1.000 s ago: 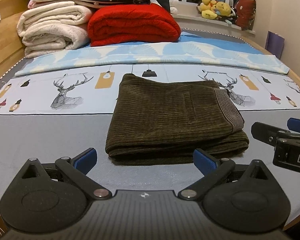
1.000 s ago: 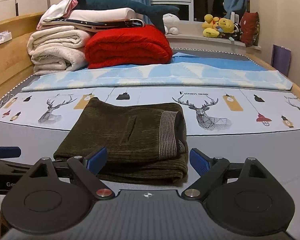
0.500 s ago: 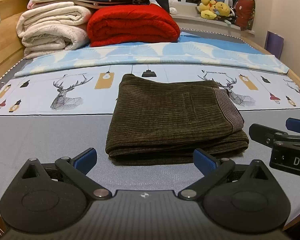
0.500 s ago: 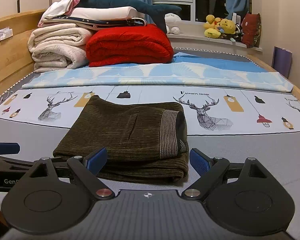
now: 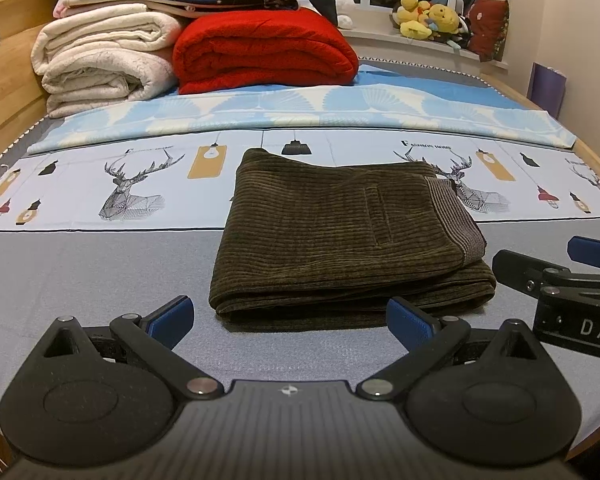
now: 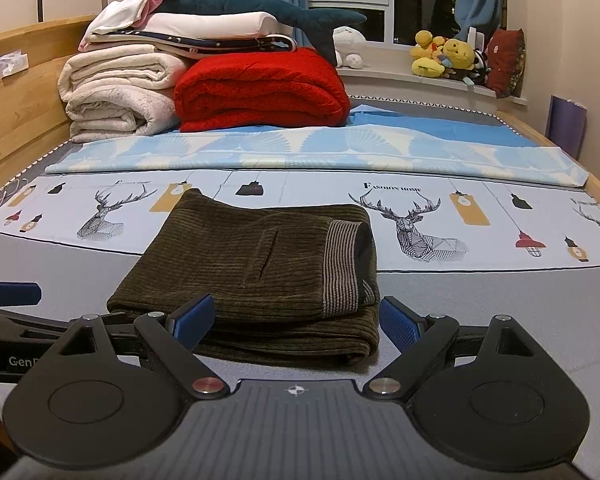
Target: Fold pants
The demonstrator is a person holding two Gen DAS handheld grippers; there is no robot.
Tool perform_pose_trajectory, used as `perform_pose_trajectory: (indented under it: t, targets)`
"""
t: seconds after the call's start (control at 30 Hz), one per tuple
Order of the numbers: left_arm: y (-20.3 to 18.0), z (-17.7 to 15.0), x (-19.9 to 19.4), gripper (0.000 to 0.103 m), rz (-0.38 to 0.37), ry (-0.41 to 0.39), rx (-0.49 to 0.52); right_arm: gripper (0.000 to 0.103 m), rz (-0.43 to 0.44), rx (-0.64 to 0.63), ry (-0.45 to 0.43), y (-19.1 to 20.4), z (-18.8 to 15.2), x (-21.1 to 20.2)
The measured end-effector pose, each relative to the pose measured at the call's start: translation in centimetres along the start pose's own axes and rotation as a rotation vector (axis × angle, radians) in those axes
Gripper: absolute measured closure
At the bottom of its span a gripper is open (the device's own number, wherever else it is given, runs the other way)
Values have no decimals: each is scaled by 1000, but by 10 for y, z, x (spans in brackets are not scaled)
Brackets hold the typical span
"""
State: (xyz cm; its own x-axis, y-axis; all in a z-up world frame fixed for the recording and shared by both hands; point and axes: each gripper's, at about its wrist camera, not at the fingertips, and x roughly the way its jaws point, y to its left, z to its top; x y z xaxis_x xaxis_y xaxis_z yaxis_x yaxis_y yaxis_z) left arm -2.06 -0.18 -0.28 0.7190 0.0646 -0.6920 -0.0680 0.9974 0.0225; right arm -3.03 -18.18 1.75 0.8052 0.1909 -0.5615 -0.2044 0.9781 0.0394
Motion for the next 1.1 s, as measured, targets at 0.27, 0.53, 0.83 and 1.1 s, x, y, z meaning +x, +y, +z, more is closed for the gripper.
perform_pose_trajectory:
  t: [0.27,0.53,0.83,1.1]
  targets:
    - [-1,-1,-1,1,1,-4,-1,13,1,0,0,0,0,0]
    - [-1,-1,-2,1,4,-8,-3,13,1,-1,0,0,0,0]
    - [-2,-1,-2,1,4,-9,-3,13,1,-2,-1,0,0,-1]
    - [-2,-1,-2,1,4,-8,-4,13,1,-2,-1,0,0,-1]
